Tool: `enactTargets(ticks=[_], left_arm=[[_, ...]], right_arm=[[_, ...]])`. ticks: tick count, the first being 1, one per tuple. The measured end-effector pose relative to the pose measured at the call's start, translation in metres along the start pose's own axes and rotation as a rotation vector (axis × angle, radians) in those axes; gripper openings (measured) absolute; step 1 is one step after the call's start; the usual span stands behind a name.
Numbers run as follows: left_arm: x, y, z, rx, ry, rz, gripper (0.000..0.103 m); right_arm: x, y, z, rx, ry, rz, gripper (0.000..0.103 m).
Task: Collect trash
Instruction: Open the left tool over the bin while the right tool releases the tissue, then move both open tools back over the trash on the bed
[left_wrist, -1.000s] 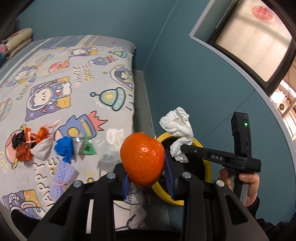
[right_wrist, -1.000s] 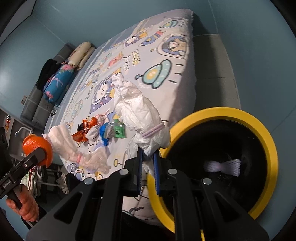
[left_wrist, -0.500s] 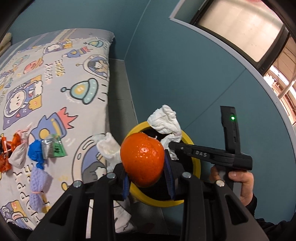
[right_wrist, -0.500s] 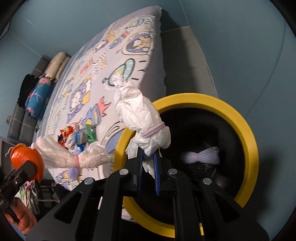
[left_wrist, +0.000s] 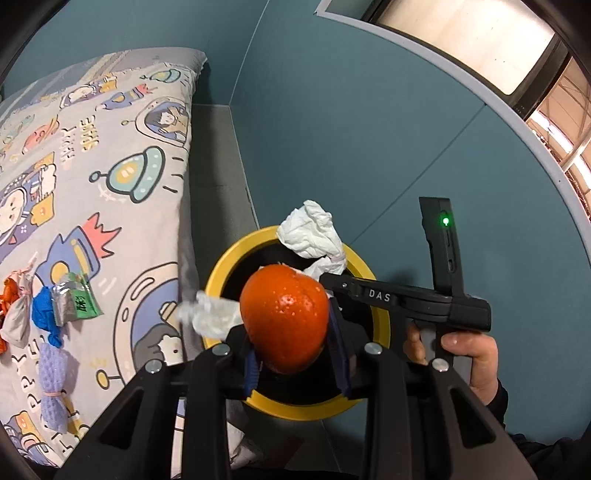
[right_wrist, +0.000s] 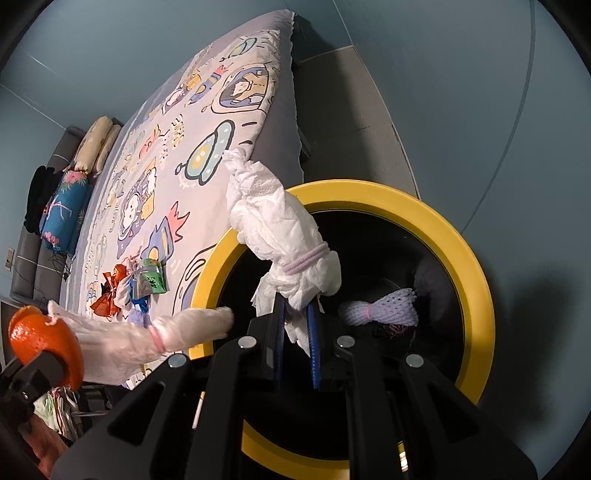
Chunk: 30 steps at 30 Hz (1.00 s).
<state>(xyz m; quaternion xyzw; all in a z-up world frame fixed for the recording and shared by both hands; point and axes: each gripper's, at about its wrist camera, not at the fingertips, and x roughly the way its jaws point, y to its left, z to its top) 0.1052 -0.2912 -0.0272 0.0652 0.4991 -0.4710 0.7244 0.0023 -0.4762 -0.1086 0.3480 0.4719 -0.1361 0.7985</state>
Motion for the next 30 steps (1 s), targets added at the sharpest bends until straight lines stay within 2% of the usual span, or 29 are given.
enactTargets(ticks=[9, 11, 15, 17, 21, 28, 30], left_arm=[[0.010, -0.003, -0.001, 0.012, 0.014, -0.009, 0.031], [0.010, -0.002, -0.001, 0.003, 0.013, -0.010, 0.033], [0.006, -0.001, -0.001, -0.005, 0.000, -0.008, 0.047], [0.003, -0.001, -0.002, 0.000, -0.008, -0.012, 0.050], [-0.007, 0.005, -0.003, -0.005, -0.030, 0.006, 0.065], [-0.030, 0.034, -0.008, -0.053, -0.064, 0.051, 0.072], [-0.040, 0.047, -0.010, -0.074, -0.079, 0.072, 0.076]], right_arm=[[0.003, -0.006, 0.002, 0.018, 0.009, -0.005, 0.012], [0.003, -0.007, 0.003, 0.021, 0.011, -0.001, 0.015], [0.002, -0.007, 0.003, 0.025, 0.007, 0.008, 0.036], [0.001, -0.006, 0.003, 0.023, 0.002, 0.004, 0.036], [-0.001, -0.007, 0.004, 0.032, -0.008, -0.001, 0.036], [-0.008, 0.005, 0.003, 0.007, -0.023, 0.018, 0.037], [-0.009, 0.012, 0.004, -0.010, -0.024, 0.028, 0.041]])
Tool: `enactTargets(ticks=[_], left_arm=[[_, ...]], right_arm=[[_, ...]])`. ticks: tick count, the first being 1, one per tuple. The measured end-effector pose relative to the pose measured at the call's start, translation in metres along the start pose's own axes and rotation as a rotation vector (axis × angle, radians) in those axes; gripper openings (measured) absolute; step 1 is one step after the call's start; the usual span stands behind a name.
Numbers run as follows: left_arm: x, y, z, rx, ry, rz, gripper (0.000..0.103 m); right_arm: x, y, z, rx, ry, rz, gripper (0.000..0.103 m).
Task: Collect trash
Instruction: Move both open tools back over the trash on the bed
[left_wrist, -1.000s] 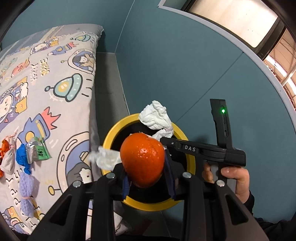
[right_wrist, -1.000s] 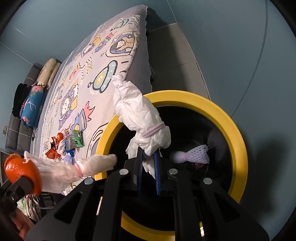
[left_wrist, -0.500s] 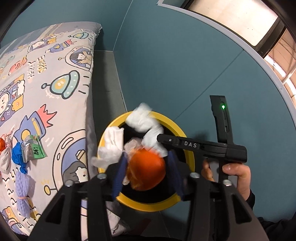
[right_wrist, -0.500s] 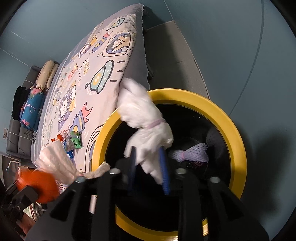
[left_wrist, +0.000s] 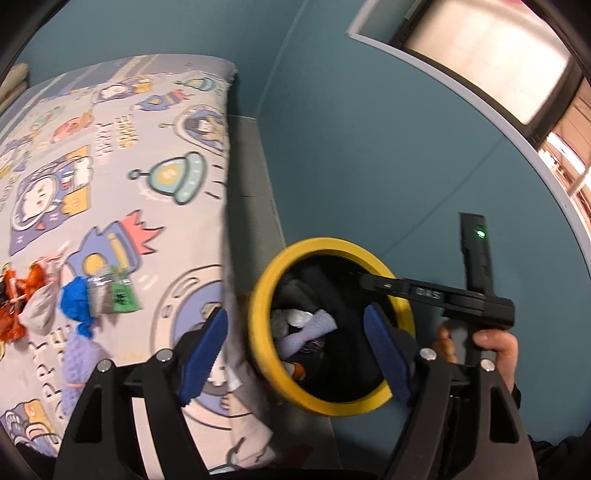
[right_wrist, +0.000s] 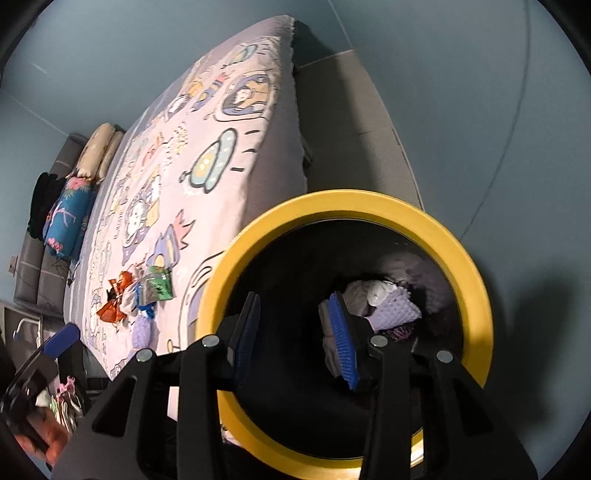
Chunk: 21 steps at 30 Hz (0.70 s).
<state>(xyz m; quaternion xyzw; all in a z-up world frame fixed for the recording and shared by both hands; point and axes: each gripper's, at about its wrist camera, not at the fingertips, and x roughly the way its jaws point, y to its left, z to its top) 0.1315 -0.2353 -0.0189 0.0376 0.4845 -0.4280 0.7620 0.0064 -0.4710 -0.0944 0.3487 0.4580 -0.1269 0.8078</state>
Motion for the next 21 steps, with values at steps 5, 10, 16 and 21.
enactTargets(ticks=[5, 10, 16, 21], left_arm=[[-0.026, 0.038, -0.004, -0.059, -0.041, 0.066, 0.081], [-0.051, 0.078, -0.013, -0.130, -0.071, 0.124, 0.085], [-0.074, 0.128, -0.028, -0.219, -0.094, 0.177, 0.088], [-0.088, 0.165, -0.041, -0.266, -0.113, 0.247, 0.092]], right_arm=[[0.005, 0.030, 0.001, -0.062, 0.008, 0.019, 0.045], [0.018, 0.071, 0.002, -0.139, 0.033, 0.043, 0.051], [0.035, 0.133, 0.003, -0.250, 0.059, 0.071, 0.057], [0.053, 0.188, 0.005, -0.351, 0.082, 0.086, 0.065]])
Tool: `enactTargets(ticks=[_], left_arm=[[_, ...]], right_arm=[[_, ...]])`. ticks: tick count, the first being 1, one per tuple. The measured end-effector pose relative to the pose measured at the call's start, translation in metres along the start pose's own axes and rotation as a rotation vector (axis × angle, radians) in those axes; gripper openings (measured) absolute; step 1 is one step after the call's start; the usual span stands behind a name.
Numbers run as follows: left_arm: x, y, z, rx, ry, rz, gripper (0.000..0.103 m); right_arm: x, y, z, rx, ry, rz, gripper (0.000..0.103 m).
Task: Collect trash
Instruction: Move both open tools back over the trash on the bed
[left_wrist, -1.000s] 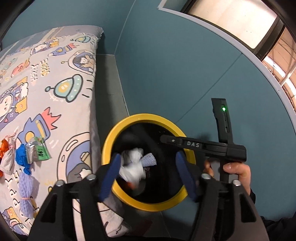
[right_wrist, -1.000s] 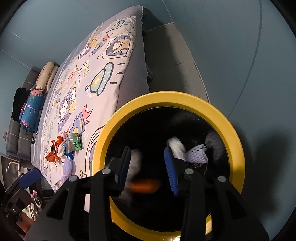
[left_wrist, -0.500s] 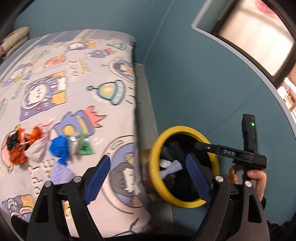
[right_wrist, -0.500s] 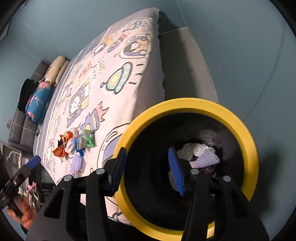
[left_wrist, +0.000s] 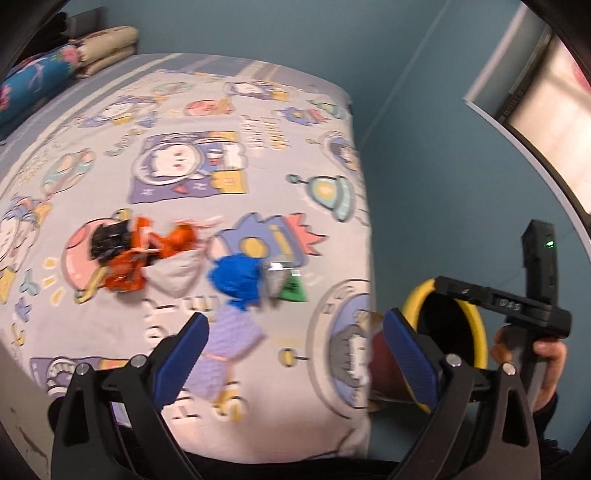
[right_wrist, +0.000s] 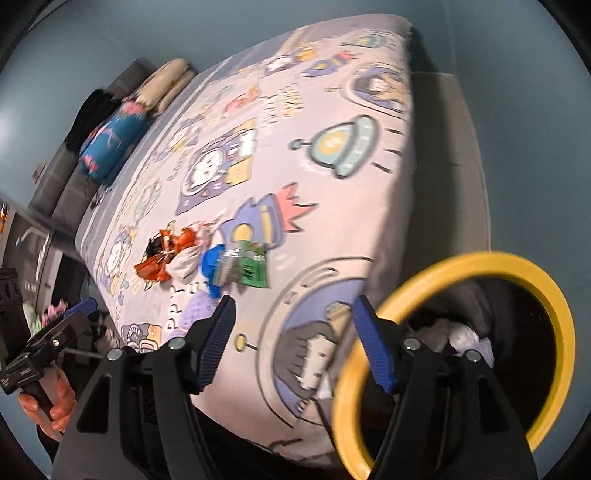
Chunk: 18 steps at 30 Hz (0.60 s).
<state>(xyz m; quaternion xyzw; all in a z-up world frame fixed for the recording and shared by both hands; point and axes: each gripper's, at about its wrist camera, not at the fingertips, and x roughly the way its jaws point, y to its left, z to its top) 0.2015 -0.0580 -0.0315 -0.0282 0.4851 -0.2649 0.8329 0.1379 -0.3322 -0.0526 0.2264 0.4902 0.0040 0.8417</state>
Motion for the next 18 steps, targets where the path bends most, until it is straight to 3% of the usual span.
enactTargets(ticks=[10, 18], left_arm=[[0.018, 0.070, -0.025, -0.110, 0.052, 0.053, 0.092], [0.046, 0.087, -0.049, -0.135, 0.107, 0.048, 0.092]], right_arm=[[0.058, 0.061, 0.021, -0.132, 0.112, 0.014, 0.067], [0.121, 0.086, 0.031, -0.190, 0.245, -0.024, 0.067]])
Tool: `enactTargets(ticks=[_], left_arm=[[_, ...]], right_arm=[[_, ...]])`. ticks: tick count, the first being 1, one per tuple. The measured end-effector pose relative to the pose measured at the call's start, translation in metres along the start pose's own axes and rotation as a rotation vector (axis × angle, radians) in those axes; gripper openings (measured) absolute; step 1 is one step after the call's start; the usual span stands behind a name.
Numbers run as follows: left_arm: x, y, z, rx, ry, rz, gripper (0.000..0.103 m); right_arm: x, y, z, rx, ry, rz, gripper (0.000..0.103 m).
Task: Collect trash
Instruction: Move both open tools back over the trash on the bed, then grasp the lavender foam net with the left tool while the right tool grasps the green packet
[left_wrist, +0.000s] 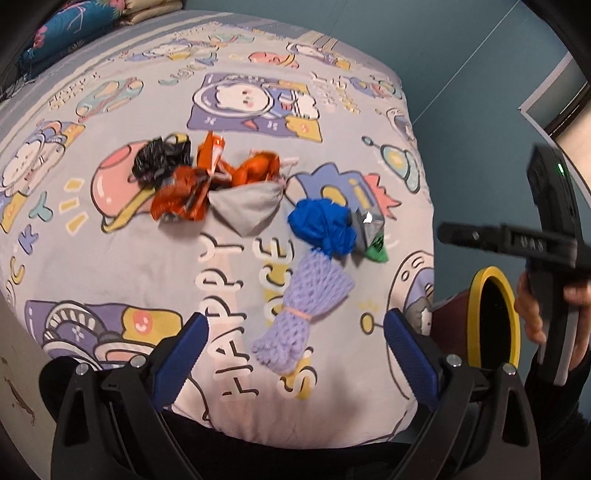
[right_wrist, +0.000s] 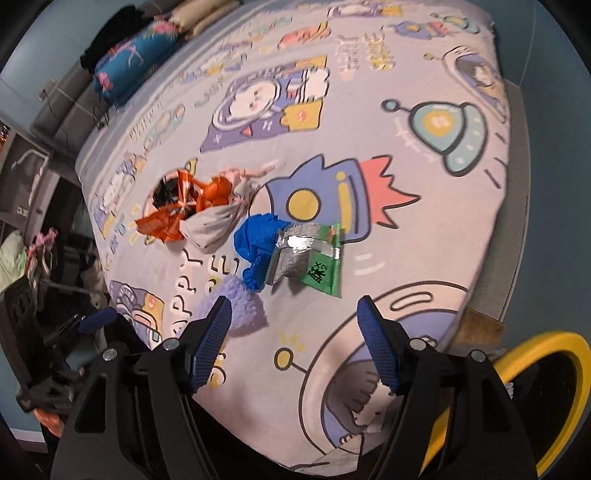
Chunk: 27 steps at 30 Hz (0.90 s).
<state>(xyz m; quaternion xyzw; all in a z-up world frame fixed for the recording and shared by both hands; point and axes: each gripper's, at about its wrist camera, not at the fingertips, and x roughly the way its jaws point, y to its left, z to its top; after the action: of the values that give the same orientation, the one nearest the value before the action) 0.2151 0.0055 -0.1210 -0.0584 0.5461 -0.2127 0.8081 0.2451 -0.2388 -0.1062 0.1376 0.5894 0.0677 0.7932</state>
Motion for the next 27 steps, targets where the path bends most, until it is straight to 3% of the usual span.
enactTargets(ticks=[12, 24, 27], left_arm=[[0.050, -0.005, -0.010, 0.029, 0.082, 0.002, 0.092], [0.090, -0.021, -0.008, 0.099, 0.120, 0.077, 0.092], [0.098, -0.023, -0.007, 0.108, 0.130, 0.082, 0.081]], right_arm=[[0.066, -0.004, 0.028, 0.020, 0.129, -0.076, 0.067], [0.102, -0.011, 0.039, 0.045, 0.182, -0.104, 0.059], [0.108, -0.009, 0.040, 0.043, 0.191, -0.104, 0.056]])
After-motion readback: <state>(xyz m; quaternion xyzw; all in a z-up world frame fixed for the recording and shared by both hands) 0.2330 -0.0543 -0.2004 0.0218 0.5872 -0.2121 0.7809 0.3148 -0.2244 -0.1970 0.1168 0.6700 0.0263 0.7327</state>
